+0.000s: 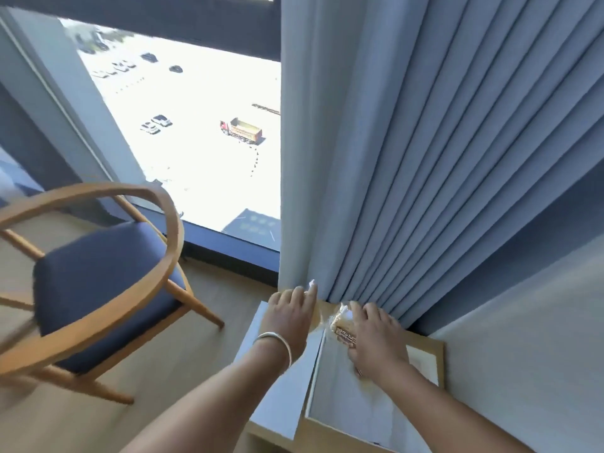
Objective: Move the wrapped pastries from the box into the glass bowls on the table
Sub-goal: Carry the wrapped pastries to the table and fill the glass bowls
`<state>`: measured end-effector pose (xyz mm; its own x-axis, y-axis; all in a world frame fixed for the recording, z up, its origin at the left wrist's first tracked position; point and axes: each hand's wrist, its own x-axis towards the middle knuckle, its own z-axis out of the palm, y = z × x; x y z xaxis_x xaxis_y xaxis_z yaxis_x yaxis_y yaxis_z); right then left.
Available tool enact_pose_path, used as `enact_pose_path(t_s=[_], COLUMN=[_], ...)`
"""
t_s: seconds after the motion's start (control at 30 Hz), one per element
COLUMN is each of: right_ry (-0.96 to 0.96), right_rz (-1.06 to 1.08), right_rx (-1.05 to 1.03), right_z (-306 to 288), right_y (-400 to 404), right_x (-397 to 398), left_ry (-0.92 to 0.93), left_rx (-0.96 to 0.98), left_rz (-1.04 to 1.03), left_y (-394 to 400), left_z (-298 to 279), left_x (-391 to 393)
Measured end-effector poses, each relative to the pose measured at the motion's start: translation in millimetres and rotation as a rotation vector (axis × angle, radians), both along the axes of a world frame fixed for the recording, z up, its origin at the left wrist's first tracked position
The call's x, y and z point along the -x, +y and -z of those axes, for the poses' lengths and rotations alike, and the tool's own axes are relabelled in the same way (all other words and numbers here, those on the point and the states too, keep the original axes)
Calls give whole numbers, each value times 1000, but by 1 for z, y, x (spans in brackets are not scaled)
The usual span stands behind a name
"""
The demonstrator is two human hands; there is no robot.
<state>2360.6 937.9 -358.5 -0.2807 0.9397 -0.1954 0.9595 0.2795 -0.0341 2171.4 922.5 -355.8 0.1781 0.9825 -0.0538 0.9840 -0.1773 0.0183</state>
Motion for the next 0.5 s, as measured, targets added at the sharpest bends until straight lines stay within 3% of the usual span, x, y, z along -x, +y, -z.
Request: enact_pose_path(t_s=[0.27,0.5], right_ry=[111,220], right_rz=[-342,-675], right_rx=[-85,-65], right_z=[-46,-71], right_y=[11,-33], right_x=[89,197], left_ry=[7,129], left_rx=[-87,-55], left_rz=[-440,-792], left_y=[-65,-185], left_z=[-51,-78], left_x=[84,149])
